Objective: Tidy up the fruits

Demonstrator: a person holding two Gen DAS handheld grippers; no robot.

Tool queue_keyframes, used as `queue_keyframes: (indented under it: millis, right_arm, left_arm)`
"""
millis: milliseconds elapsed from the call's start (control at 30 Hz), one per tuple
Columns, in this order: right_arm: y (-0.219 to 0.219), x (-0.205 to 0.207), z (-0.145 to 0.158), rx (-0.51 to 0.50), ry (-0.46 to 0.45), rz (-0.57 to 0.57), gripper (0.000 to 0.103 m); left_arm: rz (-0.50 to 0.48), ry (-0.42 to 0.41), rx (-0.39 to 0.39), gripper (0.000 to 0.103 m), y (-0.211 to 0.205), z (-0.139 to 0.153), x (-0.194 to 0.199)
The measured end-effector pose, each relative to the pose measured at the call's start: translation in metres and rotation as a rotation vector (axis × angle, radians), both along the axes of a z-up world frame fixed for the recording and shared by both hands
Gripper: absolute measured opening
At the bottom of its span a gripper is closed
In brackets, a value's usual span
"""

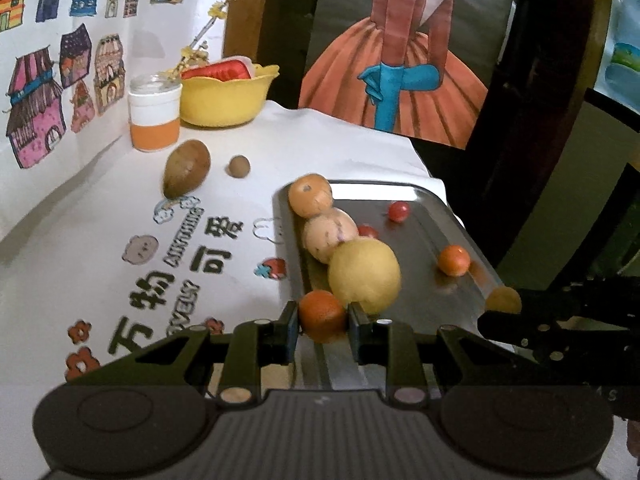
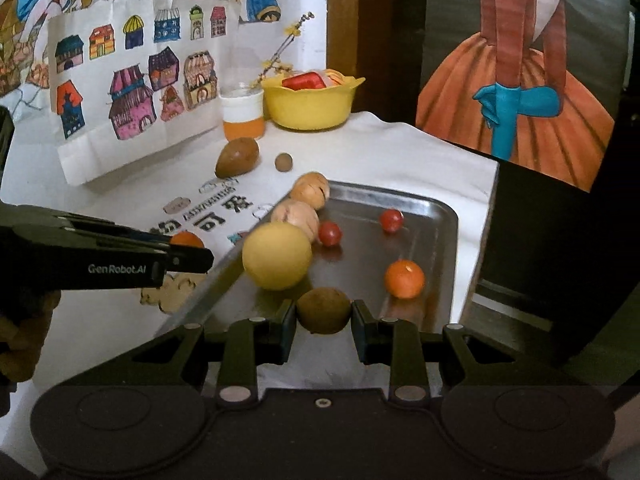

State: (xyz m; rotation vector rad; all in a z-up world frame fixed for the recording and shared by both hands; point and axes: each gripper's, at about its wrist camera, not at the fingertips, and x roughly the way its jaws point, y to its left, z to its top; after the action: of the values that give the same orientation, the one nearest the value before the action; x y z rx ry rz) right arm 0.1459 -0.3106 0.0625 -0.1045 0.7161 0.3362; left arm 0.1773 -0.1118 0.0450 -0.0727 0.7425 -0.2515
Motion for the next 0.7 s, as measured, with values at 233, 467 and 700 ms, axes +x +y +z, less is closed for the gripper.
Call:
queue_keyframes:
  millis: [233, 467, 700]
  right_arm:
    - [-0.008, -0.012, -0.014, 0.006, 0.001, -0.062, 0.032]
    - [-0.013, -0.014, -0.029, 0.095, 0.010, -0.164, 0.032]
    - [-0.013, -0.015, -0.036, 0.073, 0.007, -0.184, 0.032]
  left_arm:
    - [-0.018, 0.032, -0.006, 0.028, -0.013, -0.008, -0.009]
    - [-0.030, 0.061, -0.009, 0.028, -0.025, -0.017, -0.010]
    - [-0.026, 0.071, 0.000, 0.028, -0.030, -0.020, -0.009]
